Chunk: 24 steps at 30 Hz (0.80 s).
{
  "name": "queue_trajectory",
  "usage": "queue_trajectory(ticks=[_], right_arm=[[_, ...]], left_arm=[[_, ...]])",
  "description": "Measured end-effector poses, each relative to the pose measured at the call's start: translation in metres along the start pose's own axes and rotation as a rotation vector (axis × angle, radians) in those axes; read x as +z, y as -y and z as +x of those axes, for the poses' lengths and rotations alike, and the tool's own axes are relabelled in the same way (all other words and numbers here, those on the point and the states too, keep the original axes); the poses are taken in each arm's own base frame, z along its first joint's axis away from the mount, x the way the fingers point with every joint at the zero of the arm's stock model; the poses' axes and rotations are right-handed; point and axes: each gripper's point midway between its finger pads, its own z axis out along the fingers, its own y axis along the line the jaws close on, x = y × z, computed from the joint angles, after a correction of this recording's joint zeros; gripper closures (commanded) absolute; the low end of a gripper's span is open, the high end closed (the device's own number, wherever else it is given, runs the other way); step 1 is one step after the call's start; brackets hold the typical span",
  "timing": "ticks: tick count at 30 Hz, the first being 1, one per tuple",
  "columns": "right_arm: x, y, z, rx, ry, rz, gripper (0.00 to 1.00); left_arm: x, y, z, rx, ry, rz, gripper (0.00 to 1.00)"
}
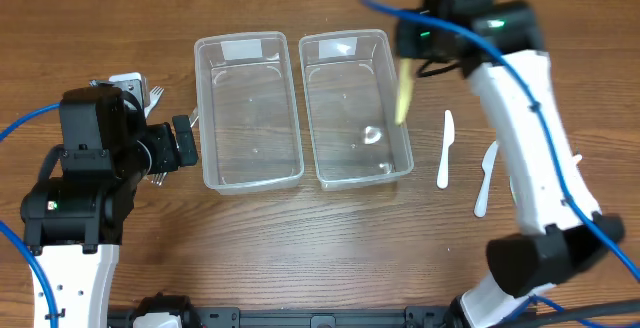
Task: Pack container
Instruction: 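Carry the cream knife into the right container and release it, then move the right gripper back to the white plastic knife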
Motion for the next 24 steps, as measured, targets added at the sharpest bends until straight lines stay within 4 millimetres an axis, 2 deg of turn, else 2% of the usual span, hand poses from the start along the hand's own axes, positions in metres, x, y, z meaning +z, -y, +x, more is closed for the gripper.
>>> queue_trajectory(ticks=[3,4,6,7,8,9,11,14,17,18,21,22,24], right_arm=[[0.042,-0.022,0.027,-0.055,-0.109,-0.002,0.96],[0.080,-0.031,0.054,-0.086,-0.212,0.010,0.96],[0.119,-0.034,0.086,-0.100,-0.328,0.016,0.96],[0.134,-0.034,0.099,-0.100,-0.376,0.018,0.90],[0.153,-0.031,0.115,-0.098,-0.435,0.023,0.72],[0.161,-0.029,0.125,-0.097,-0.467,0.027,0.65],[0.165,-0.029,0.129,-0.097,-0.483,0.025,0.61],[0.162,-0.029,0.130,-0.097,-0.490,0.021,0.58],[0.149,-0.029,0.127,-0.097,-0.506,0.026,0.57],[0.140,-0.032,0.115,-0.096,-0.476,0.017,0.46],[0.081,-0.034,0.060,-0.071,-0.292,-0.029,0.29],[0.052,-0.027,0.040,-0.053,-0.216,-0.042,0.25],[-0.015,0.006,0.008,0.022,-0.063,-0.038,0.21]], left_arm=[[0.000,0.000,0.000,0.000,0.000,0.000,0.00],[0.000,0.000,0.000,0.000,0.000,0.000,0.00],[0.000,0.000,0.000,0.000,0.001,0.001,0.00],[0.000,0.000,0.000,0.000,0.001,0.000,0.00],[0.000,0.000,0.000,0.000,0.001,0.000,0.00],[0.000,0.000,0.000,0.000,0.001,0.000,0.00],[0.000,0.000,0.000,0.000,0.001,0.000,0.00],[0.000,0.000,0.000,0.000,0.001,0.000,0.00],[0.000,0.000,0.000,0.000,0.001,0.000,0.00],[0.000,0.000,0.000,0.000,0.001,0.000,0.00],[0.000,0.000,0.000,0.000,0.001,0.000,0.00],[0.000,0.000,0.000,0.000,0.001,0.000,0.00],[0.000,0.000,0.000,0.000,0.001,0.000,0.00]])
